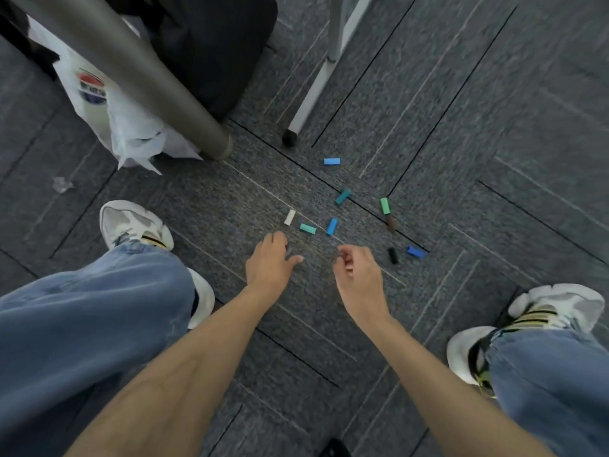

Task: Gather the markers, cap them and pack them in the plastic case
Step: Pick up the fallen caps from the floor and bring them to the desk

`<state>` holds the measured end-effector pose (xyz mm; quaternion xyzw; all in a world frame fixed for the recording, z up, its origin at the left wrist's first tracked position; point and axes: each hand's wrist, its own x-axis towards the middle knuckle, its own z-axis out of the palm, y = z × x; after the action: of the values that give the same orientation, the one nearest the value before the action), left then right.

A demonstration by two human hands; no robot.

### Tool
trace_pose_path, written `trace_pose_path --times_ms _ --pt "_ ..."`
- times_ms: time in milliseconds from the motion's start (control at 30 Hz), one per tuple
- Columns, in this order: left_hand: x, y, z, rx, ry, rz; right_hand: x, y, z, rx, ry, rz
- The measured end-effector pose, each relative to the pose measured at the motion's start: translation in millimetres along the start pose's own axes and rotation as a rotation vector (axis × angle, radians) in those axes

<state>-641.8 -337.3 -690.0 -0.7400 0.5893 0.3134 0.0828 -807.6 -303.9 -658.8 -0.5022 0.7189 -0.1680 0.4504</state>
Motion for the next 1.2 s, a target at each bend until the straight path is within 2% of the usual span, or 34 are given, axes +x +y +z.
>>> trace_pose_path --times_ms 100,200,367,467,633,700,767,900,1067,1200 --pt "5.9 3.5 6.0 0.029 0.001 0.033 -9.4 -10.5 -15.9 0.079 0.067 -0.070" --pt "7.7 0.9 6.6 0.025 -0.014 0.062 -9.4 -16.1 -24.9 0.094 0.093 -0.061" --pt "-4.9 2.6 -16.2 -0.401 -0.084 0.089 14.1 -12.4 -15.7 0.020 0.060 0.013" --pt "-22.8 10.7 -39.0 -0.648 -0.022 0.175 42.4 -9.3 0.8 -0.100 0.094 0.042" --pt "-43.2 9.9 -67.6 -0.715 0.149 0.285 71.6 -14.1 18.1 -0.257 0.081 0.089" --pt "-40.2 3.3 -67.8 -0.660 0.141 0.251 75.9 -15.3 18.9 -0.323 0.068 0.083" --pt "-30.2 -3.0 -63.2 -0.538 0.085 0.140 79.3 -17.0 17.1 -0.351 0.046 0.080" --pt "4.0 -6.7 -49.8 -0.224 0.006 -0.012 78.2 -25.9 9.1 -0.242 -0.016 0.064" --pt "44.4 7.1 -35.1 0.009 0.028 0.004 52.4 -35.1 -9.7 0.037 0.032 -0.015" --pt "60.6 16.5 -24.0 0.165 0.013 0.032 29.4 -32.7 -26.4 0.113 0.004 -0.064"
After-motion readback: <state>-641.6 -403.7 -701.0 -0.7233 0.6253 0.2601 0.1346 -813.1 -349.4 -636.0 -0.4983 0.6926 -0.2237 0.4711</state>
